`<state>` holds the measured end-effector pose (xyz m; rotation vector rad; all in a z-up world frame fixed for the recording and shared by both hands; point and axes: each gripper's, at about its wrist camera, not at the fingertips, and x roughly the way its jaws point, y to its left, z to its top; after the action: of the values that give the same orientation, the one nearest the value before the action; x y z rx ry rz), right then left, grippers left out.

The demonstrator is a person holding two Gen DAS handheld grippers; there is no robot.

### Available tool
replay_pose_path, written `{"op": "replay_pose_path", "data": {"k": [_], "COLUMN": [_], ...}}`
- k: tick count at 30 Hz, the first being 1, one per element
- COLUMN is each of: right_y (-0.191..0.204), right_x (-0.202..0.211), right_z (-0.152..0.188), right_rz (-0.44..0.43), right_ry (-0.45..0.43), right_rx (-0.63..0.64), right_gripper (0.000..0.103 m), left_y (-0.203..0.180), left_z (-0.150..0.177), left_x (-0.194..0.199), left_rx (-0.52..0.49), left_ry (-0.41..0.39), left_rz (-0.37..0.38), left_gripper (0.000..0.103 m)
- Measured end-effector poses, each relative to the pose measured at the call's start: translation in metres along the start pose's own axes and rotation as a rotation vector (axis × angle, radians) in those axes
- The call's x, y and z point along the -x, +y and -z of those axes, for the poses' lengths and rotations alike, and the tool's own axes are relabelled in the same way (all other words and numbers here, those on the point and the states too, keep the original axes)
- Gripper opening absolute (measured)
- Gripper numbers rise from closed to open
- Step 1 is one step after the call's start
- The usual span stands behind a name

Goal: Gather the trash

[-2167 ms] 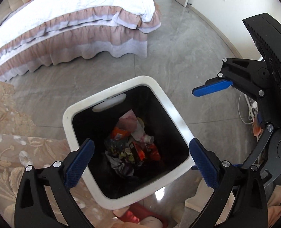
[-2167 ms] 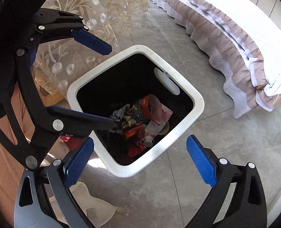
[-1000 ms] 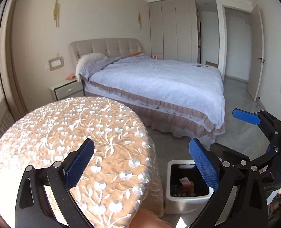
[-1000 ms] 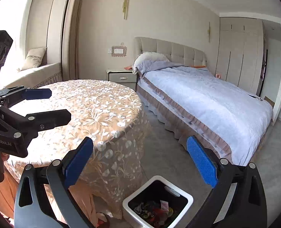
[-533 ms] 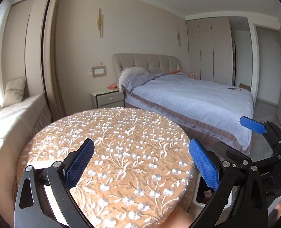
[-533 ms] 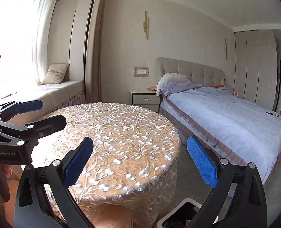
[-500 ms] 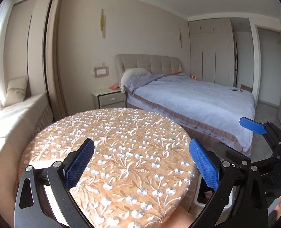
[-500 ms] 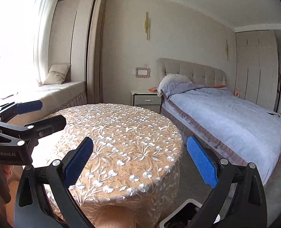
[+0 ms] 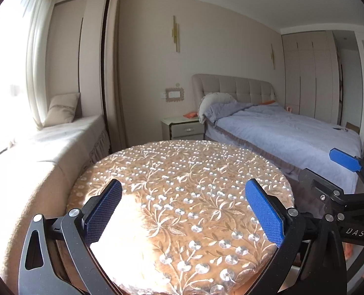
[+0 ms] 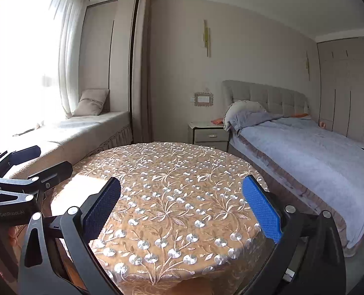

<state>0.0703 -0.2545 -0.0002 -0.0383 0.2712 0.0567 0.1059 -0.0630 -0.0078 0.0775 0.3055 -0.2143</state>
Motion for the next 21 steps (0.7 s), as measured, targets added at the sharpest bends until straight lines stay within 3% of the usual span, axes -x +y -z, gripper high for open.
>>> {"op": "replay_pose_path", "data": {"k": [21], "right_y": [0.011], "right_x": [0.001], "right_z": [-0.005], "right_rz": [-0.01], "right_ry": [-0.01], "right_rx": [-0.001], "right_gripper": [0.098], "left_y": [0.002], "left_z": [0.003], "left_x": [0.013], "left_rx": [-0.003], "left_ry": [0.005], "left_rz": [-0.022], "left_gripper": [0.098]}}
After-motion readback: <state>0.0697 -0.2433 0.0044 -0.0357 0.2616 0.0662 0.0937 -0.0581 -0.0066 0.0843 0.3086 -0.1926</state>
